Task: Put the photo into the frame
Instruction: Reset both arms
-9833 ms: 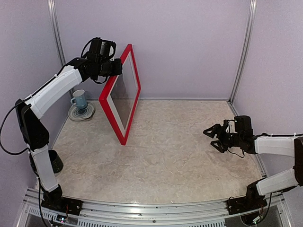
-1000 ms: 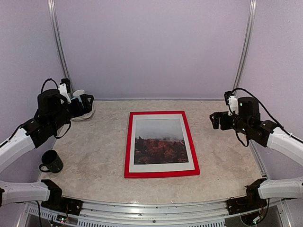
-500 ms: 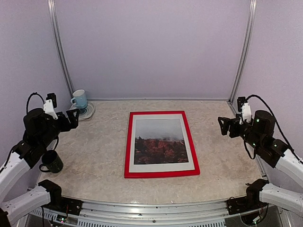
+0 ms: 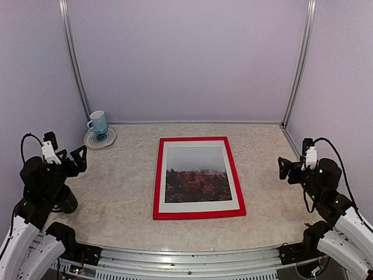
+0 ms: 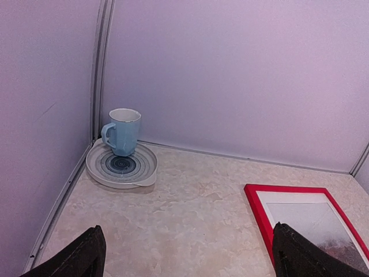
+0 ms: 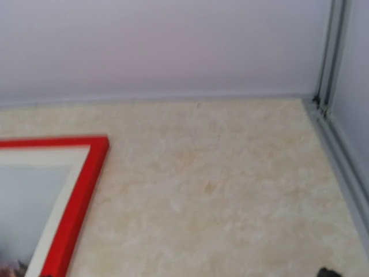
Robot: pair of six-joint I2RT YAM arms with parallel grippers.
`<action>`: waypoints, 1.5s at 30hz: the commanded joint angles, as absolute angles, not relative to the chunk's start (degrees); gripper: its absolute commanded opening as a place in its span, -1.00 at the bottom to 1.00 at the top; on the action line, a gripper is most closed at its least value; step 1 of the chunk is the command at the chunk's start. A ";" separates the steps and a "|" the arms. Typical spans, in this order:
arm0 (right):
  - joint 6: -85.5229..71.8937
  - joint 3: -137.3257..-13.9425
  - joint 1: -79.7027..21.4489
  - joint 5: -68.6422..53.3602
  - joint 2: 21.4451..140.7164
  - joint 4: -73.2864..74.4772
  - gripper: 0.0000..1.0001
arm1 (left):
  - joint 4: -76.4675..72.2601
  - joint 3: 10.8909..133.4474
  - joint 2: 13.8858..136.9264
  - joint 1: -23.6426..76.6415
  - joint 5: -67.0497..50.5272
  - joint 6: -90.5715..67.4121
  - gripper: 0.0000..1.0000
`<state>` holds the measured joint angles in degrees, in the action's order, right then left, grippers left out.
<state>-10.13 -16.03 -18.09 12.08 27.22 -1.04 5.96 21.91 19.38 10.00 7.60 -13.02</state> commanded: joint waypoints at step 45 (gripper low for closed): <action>-4.48 -14.13 -17.45 1.57 21.66 -3.21 0.98 | 7.23 22.28 19.16 11.62 3.91 -4.00 0.98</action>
